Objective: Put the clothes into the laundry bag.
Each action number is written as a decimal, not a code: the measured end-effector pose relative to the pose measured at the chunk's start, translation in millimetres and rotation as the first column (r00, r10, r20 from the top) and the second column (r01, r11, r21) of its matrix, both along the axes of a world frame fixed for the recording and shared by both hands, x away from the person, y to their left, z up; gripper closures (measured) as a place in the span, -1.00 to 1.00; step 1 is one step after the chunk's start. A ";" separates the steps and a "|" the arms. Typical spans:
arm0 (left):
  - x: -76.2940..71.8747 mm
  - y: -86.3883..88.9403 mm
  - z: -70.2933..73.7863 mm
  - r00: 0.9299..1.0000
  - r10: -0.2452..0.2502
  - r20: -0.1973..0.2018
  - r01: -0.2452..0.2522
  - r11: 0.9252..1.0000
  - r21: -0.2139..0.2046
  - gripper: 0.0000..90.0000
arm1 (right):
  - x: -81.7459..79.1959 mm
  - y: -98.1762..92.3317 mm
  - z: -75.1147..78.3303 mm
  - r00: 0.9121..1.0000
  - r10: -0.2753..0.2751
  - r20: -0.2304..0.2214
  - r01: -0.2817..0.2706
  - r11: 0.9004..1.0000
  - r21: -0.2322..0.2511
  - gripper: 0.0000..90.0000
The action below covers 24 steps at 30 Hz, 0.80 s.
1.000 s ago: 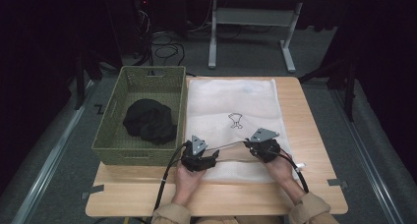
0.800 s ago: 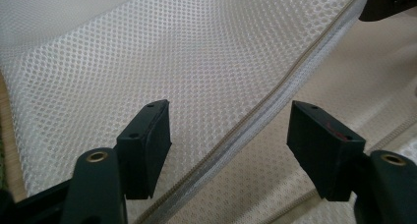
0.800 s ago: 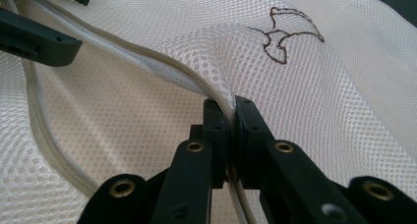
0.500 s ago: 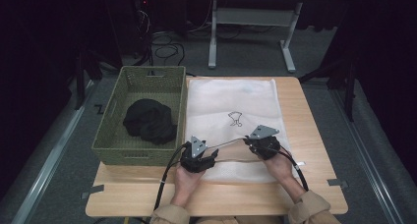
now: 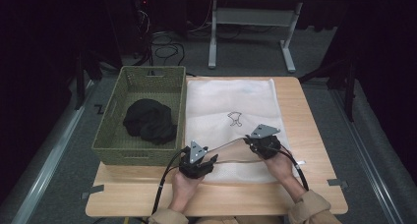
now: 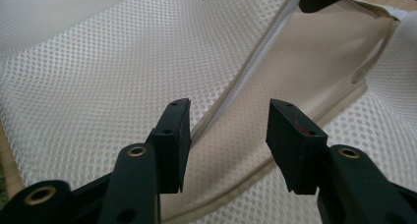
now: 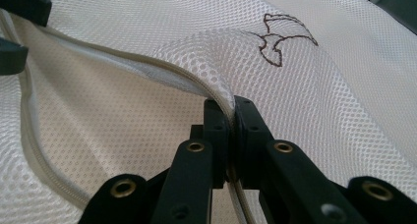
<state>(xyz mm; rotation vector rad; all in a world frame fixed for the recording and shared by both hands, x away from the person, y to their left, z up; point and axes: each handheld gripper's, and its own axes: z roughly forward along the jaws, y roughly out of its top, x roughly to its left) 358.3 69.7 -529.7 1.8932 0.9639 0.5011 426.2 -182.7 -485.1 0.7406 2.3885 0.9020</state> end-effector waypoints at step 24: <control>-25.5 5.2 16.2 0.989 0.071 0.127 -0.061 0.995 -0.084 -0.03 | 3.7 6.1 6.6 1.000 0.006 0.002 -0.006 1.000 -0.014 0.93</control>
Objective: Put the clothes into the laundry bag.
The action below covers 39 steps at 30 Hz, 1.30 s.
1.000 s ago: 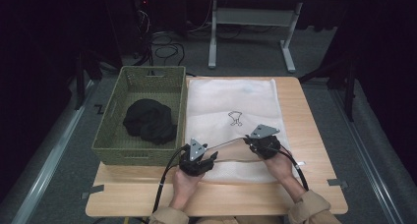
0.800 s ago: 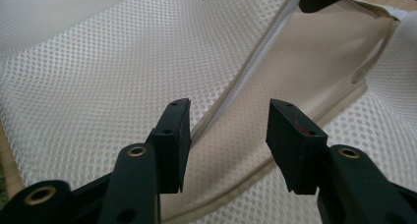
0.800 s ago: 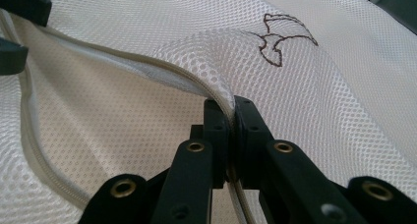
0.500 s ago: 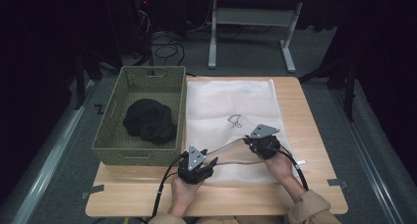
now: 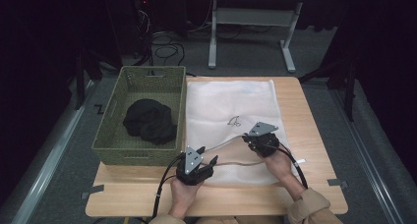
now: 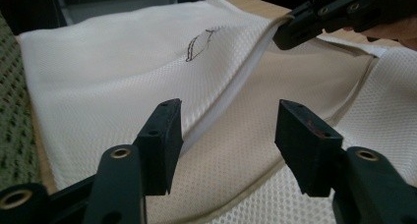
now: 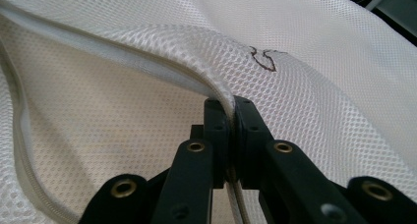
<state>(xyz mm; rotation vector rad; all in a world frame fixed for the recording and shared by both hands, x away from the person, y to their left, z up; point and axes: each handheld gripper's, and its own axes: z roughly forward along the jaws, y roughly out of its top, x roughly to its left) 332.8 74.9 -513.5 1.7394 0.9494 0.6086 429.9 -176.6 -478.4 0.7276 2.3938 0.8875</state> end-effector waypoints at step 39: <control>9.3 -11.3 -18.8 0.975 -0.035 -0.219 0.062 0.991 0.117 -0.02 | 8.6 1.9 47.8 0.998 0.014 0.061 -0.019 0.996 0.087 0.93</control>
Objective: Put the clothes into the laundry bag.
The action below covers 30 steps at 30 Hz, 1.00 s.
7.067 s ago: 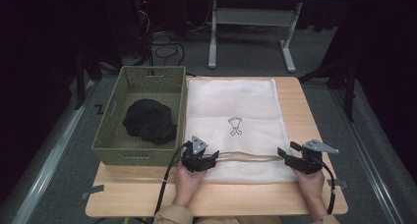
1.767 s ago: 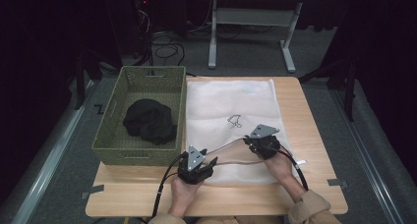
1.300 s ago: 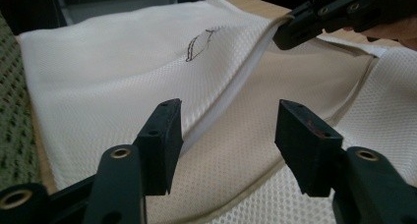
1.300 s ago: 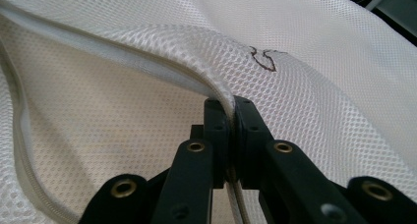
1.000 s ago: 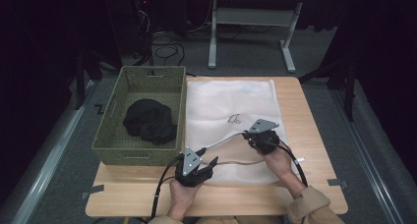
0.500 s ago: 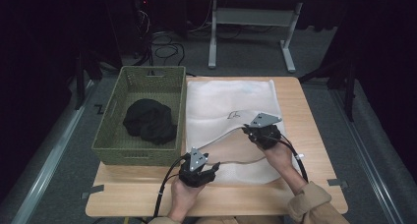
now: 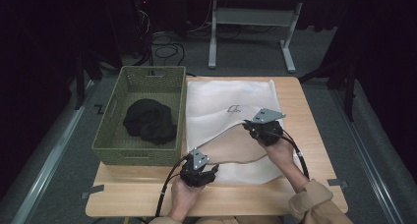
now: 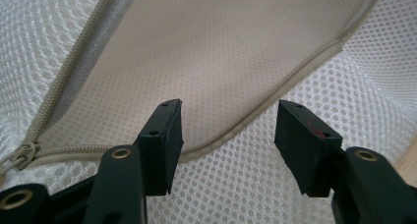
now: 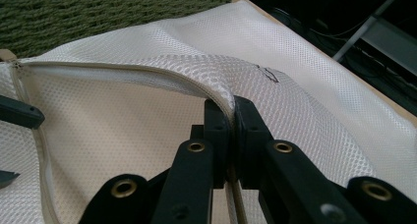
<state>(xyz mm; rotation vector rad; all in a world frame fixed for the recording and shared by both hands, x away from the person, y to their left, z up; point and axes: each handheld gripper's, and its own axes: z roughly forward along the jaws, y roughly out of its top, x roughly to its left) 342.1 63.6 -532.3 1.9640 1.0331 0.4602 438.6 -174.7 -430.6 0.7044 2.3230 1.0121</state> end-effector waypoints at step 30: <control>-0.5 11.5 33.2 0.999 -0.012 0.034 0.013 1.000 -0.027 -0.13 | 6.7 2.1 14.3 1.000 0.000 0.019 0.000 1.000 0.014 0.93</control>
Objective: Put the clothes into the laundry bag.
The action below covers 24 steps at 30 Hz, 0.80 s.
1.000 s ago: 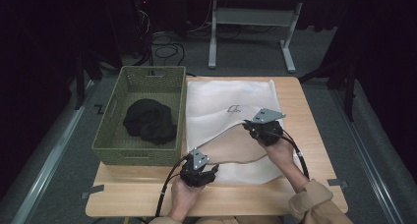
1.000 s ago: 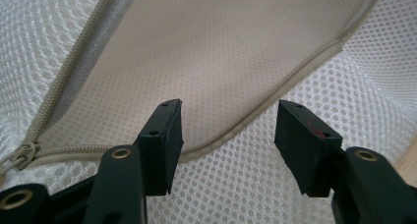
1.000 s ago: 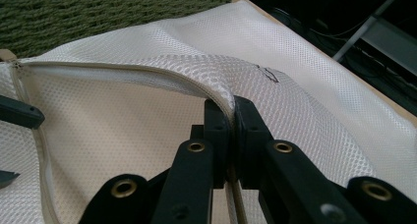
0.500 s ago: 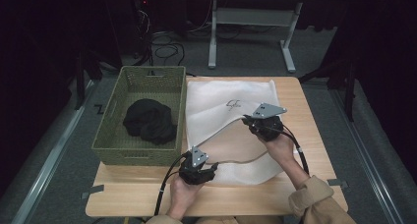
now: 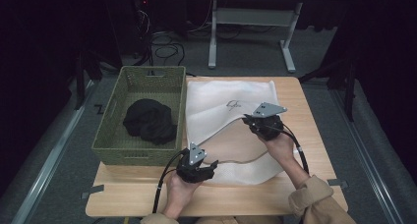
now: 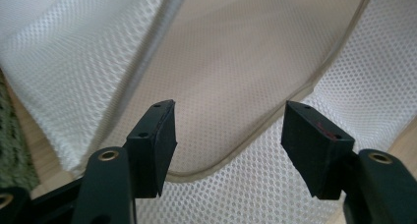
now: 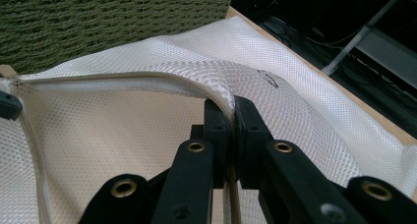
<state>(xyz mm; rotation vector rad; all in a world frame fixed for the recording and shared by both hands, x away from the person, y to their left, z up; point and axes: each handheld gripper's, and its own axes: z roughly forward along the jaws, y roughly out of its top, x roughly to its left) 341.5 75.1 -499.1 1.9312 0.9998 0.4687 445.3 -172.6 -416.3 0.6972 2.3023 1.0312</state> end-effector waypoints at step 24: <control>3.8 50.1 58.6 0.997 0.042 0.071 -0.039 0.998 -0.047 -0.18 | 0.0 -1.5 -1.6 1.000 0.002 -0.005 -0.002 1.000 0.005 0.93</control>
